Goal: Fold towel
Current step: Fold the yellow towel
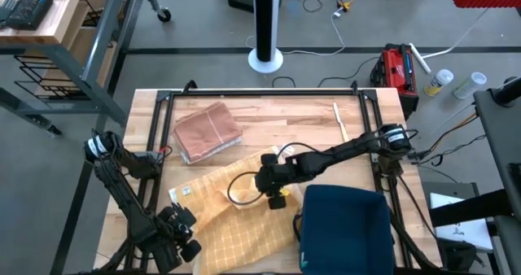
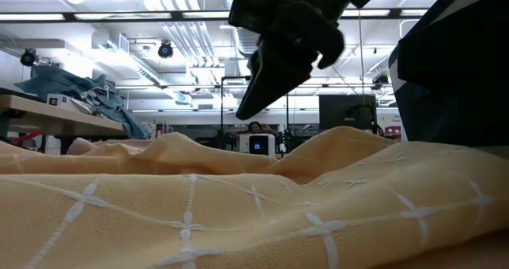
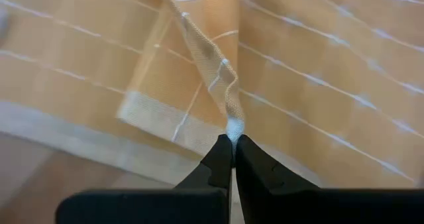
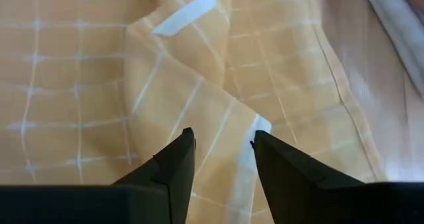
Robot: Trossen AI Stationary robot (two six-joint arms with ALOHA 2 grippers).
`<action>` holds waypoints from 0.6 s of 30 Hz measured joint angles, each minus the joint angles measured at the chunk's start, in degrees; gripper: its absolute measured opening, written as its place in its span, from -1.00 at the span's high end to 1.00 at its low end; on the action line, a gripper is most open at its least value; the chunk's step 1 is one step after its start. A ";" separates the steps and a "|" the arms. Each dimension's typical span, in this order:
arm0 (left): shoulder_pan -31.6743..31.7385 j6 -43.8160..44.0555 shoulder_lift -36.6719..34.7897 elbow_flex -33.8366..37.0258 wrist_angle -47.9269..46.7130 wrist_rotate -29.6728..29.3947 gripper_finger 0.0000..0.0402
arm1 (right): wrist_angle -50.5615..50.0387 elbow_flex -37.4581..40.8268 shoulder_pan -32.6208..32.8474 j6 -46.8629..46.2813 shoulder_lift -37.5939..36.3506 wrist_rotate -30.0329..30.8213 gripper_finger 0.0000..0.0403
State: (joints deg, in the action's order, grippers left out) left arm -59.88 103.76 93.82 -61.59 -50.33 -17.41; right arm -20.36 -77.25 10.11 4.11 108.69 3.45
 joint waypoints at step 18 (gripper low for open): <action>-0.50 -0.39 0.00 -1.50 2.91 -0.04 1.00 | -9.01 -18.11 0.05 13.78 18.23 -4.30 0.24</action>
State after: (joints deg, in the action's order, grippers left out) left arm -60.38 103.37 93.82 -63.09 -47.42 -17.45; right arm -29.37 -95.37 10.16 17.88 126.92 -0.85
